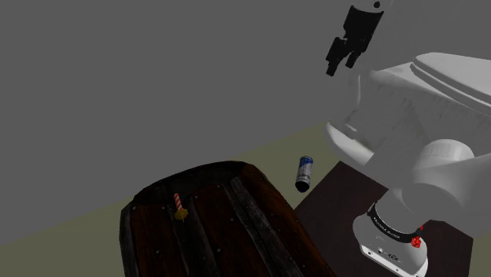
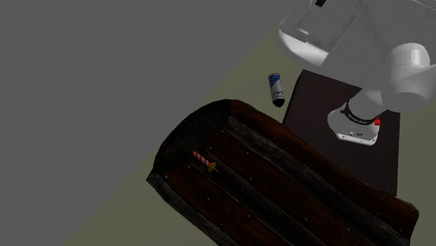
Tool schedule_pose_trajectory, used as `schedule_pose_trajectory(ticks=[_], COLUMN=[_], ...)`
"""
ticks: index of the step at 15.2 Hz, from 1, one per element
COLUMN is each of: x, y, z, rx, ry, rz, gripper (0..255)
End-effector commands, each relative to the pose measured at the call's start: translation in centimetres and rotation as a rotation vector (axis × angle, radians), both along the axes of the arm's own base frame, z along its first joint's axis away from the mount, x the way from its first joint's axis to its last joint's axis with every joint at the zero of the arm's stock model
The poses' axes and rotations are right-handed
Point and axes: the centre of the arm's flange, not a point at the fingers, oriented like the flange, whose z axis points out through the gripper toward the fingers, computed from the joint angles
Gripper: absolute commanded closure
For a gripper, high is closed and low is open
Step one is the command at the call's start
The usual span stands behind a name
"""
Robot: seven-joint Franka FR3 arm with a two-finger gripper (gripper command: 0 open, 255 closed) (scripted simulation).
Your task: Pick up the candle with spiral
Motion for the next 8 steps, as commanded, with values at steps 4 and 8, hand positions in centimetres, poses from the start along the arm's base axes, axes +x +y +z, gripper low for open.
schedule_pose_trajectory(ticks=[4,8], x=[1.3,3.1], y=[3.1,7.2], z=[-2.1,-4.9], rx=[0.002,0.005], ry=[0.006,0.013], rz=[-0.008,-0.019], gripper=[0,0])
